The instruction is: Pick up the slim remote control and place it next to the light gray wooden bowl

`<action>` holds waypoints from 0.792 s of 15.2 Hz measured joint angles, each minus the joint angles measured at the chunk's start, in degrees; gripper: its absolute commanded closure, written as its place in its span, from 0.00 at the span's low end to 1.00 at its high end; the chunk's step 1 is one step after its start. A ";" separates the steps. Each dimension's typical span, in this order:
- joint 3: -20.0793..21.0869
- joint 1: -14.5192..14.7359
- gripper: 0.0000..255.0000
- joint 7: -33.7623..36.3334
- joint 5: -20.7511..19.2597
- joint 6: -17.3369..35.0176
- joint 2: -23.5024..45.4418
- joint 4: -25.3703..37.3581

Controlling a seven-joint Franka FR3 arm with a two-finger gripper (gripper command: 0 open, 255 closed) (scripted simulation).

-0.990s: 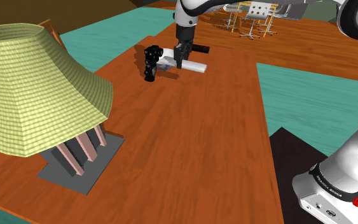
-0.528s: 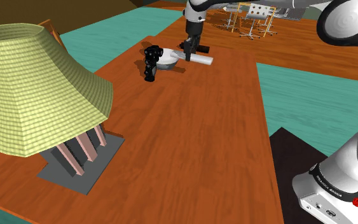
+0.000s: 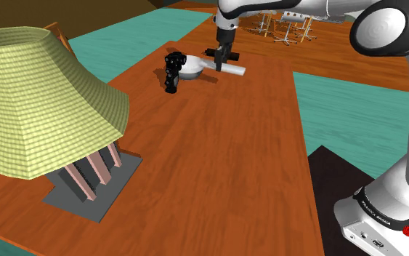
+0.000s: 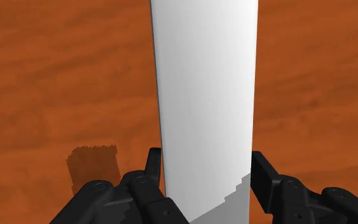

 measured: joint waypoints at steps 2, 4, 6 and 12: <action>-0.01 0.00 1.00 0.06 -0.03 1.34 0.16 -1.16; -0.02 -0.09 1.00 0.10 -0.04 2.94 0.06 -2.89; -0.06 -0.16 1.00 0.06 -0.08 4.29 0.35 -3.95; -0.17 -0.26 1.00 0.13 -0.22 8.31 1.31 -7.02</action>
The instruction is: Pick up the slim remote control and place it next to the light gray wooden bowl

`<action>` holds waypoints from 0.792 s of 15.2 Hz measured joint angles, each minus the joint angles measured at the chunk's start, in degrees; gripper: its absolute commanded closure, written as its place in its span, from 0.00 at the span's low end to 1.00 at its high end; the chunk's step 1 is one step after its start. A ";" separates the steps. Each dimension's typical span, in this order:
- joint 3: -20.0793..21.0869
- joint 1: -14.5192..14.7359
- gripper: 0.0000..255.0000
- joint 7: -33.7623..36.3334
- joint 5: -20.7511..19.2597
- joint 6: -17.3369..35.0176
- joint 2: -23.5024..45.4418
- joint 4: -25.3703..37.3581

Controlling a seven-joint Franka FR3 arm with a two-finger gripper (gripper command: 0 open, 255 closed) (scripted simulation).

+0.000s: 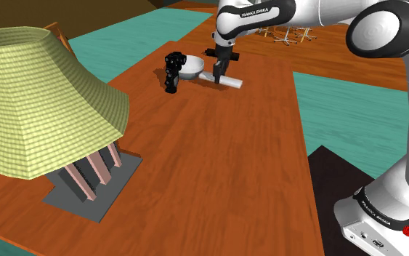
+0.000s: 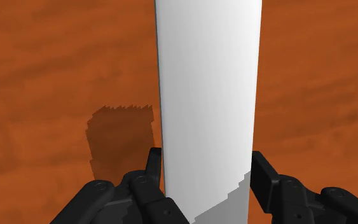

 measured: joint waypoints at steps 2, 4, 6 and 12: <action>-0.04 -0.02 1.00 0.02 -0.06 1.35 0.40 -0.94; -0.07 -0.02 1.00 0.07 -0.13 2.72 0.76 -1.96; -0.12 -0.02 1.00 0.10 -0.19 3.83 1.30 -2.54; -0.26 0.04 1.00 0.23 -0.40 7.02 2.86 -4.19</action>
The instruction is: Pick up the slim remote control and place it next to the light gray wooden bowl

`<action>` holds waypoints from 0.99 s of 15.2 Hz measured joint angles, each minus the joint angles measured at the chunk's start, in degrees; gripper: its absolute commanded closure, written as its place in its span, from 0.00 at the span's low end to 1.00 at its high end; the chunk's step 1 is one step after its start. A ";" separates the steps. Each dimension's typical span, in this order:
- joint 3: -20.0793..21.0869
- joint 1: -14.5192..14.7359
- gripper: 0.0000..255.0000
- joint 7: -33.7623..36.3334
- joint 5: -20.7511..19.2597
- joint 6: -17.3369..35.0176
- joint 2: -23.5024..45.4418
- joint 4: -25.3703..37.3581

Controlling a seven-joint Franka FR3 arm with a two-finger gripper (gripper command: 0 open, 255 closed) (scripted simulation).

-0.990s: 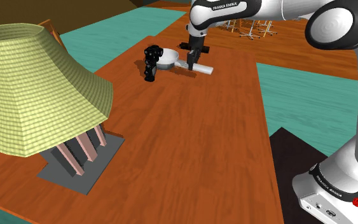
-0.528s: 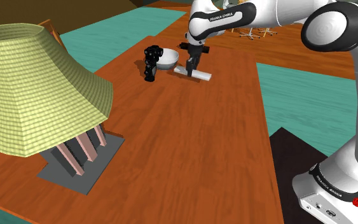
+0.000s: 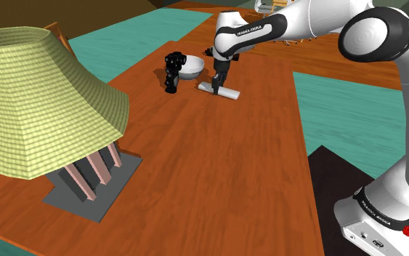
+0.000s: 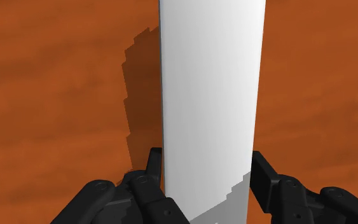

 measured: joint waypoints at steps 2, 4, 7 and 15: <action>-0.01 -0.03 1.00 -0.03 0.00 0.13 0.04 -0.06; -0.01 -0.04 1.00 -0.04 0.00 0.16 0.06 -0.06; -0.01 -0.04 0.00 -0.05 0.00 0.17 0.05 -0.06; 0.15 -0.02 0.00 -0.02 0.19 -2.69 -1.78 1.03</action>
